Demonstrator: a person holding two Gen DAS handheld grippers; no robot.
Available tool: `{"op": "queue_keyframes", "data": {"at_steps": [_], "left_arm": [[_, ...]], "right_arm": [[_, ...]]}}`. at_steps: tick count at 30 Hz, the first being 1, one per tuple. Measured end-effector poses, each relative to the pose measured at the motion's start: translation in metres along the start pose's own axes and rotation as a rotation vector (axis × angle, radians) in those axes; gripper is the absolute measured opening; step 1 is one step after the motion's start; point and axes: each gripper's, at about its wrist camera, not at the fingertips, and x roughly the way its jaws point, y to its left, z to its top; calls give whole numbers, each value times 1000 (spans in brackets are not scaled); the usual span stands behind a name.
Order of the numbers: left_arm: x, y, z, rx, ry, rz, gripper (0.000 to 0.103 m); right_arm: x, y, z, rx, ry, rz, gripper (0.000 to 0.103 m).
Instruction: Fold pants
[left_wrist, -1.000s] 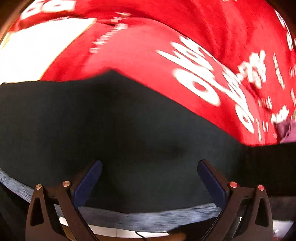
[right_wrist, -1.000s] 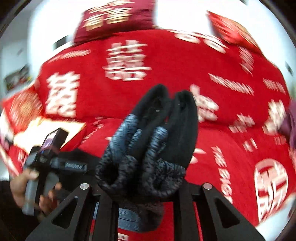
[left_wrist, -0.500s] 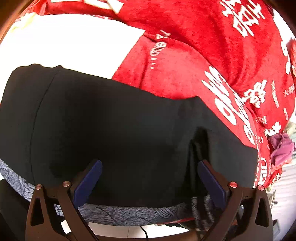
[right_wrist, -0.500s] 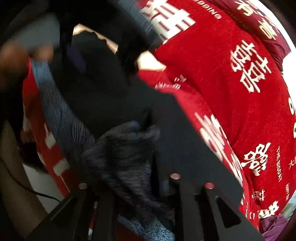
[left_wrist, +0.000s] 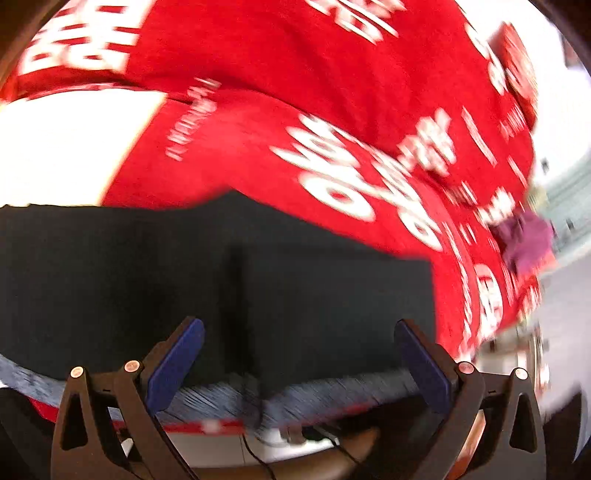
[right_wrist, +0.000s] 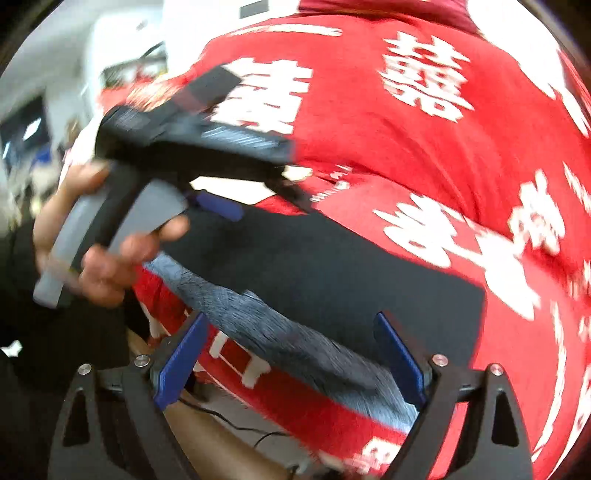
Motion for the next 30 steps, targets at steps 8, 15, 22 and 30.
{"op": "queue_keyframes", "data": {"at_steps": [8,15,22,30], "left_arm": [[66,-27,-27,140,110,48,103],[65,-26,-23,119,93,34,103],[73,-34,-28,162,82,103,103],[42,-26,-25,58,5,42,103]], "right_arm": [[50,-139,-83,722,183,181,93],[8,-131,-56,607,9,184,93],[62,-166,19,531,-17,96,93],[90,-174,38,555,100,98,103]]}}
